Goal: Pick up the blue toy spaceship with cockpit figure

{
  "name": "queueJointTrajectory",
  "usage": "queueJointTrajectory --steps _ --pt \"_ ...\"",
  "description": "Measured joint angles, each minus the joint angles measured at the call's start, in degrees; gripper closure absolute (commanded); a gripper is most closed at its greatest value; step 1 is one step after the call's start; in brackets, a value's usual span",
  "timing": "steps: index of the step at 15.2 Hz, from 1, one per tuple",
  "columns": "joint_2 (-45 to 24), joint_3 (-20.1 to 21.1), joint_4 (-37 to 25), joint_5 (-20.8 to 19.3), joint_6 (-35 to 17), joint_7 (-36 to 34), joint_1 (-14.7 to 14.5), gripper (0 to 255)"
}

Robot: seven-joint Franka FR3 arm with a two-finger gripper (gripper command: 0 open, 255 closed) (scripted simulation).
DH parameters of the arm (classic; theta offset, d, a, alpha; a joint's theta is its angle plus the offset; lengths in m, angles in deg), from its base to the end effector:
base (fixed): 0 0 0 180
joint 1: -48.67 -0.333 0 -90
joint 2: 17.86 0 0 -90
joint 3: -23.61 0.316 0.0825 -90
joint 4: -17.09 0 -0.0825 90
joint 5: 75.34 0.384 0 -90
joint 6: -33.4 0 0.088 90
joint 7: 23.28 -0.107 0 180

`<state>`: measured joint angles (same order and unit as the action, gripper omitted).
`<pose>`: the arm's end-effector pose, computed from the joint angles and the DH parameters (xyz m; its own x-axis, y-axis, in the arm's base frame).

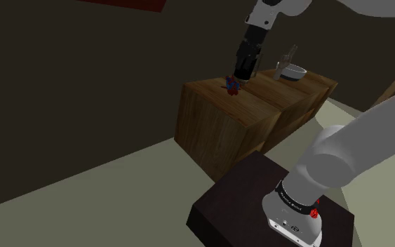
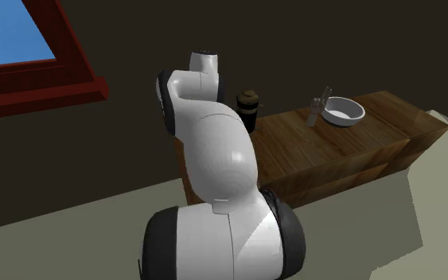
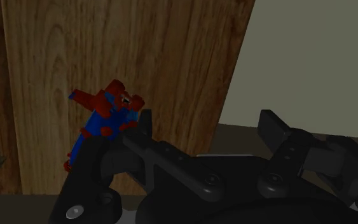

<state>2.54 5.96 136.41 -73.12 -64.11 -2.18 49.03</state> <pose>0.4227 -0.1507 0.5630 0.9976 0.0673 0.0139 0.0687 -0.9865 -0.1485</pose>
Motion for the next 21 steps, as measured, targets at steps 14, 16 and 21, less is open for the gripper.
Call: queueJointTrajectory --steps 14,16,21 --pt "-35.32 -9.02 -27.59 15.18 6.40 14.61 6.05 0" --pt "-35.82 -8.98 -26.67 15.46 5.23 15.02 6.12 0" --pt "-36.31 -8.85 -24.30 15.79 2.40 15.89 6.09 255"
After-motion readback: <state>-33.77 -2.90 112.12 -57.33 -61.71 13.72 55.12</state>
